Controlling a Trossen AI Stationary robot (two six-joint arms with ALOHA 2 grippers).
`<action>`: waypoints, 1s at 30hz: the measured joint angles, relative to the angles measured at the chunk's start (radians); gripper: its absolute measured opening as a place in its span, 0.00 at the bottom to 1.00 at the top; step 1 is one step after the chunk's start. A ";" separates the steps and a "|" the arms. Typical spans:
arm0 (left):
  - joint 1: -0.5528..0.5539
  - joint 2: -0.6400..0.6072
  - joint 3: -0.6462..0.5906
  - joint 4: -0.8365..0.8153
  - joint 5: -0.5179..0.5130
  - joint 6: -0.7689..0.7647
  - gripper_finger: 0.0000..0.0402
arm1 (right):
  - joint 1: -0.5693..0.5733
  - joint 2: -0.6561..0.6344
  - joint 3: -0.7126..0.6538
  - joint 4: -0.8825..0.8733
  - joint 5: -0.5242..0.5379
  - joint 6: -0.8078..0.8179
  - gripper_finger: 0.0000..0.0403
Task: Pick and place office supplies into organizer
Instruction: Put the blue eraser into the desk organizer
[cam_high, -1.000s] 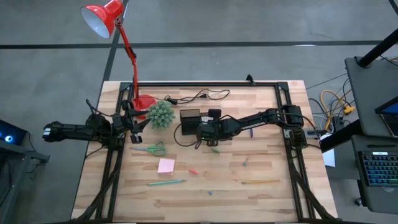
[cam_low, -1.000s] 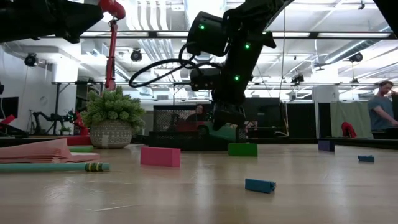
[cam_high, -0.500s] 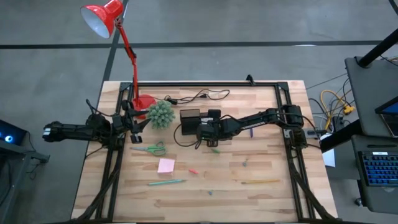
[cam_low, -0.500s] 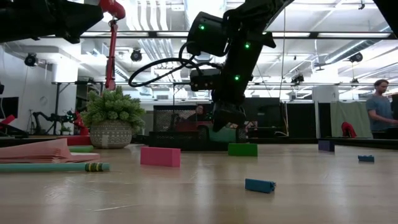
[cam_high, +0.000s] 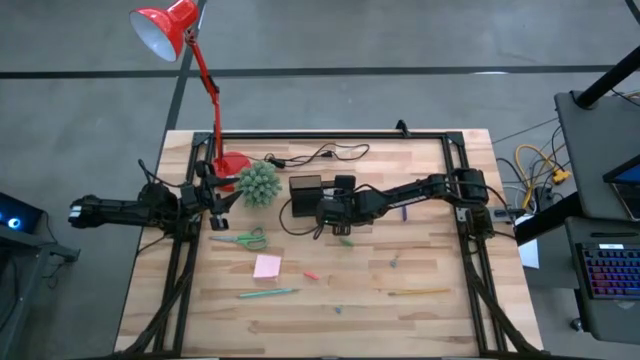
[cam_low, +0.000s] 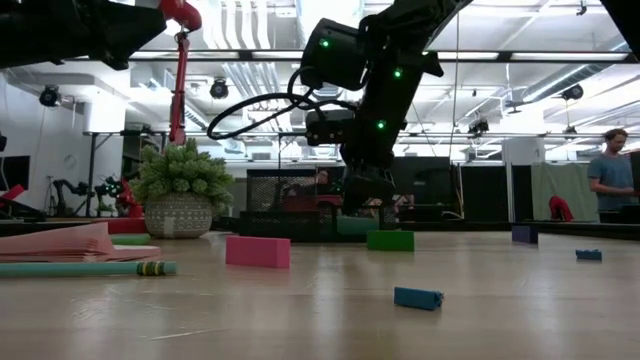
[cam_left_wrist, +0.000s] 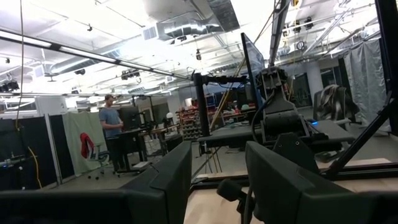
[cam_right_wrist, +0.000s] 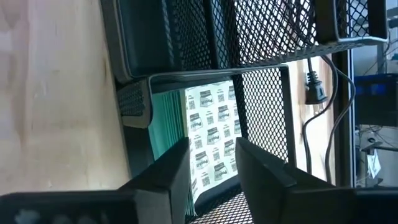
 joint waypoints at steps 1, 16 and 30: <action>0.000 0.000 0.000 -0.001 0.000 0.000 0.35 | 0.000 0.000 0.004 -0.006 0.000 0.000 0.31; 0.000 0.000 0.000 0.000 0.000 0.000 0.35 | 0.000 -0.001 0.237 -0.188 0.001 0.063 0.27; 0.000 0.000 0.000 0.000 0.000 0.000 0.35 | -0.013 -0.001 0.391 -0.511 -0.243 0.607 0.22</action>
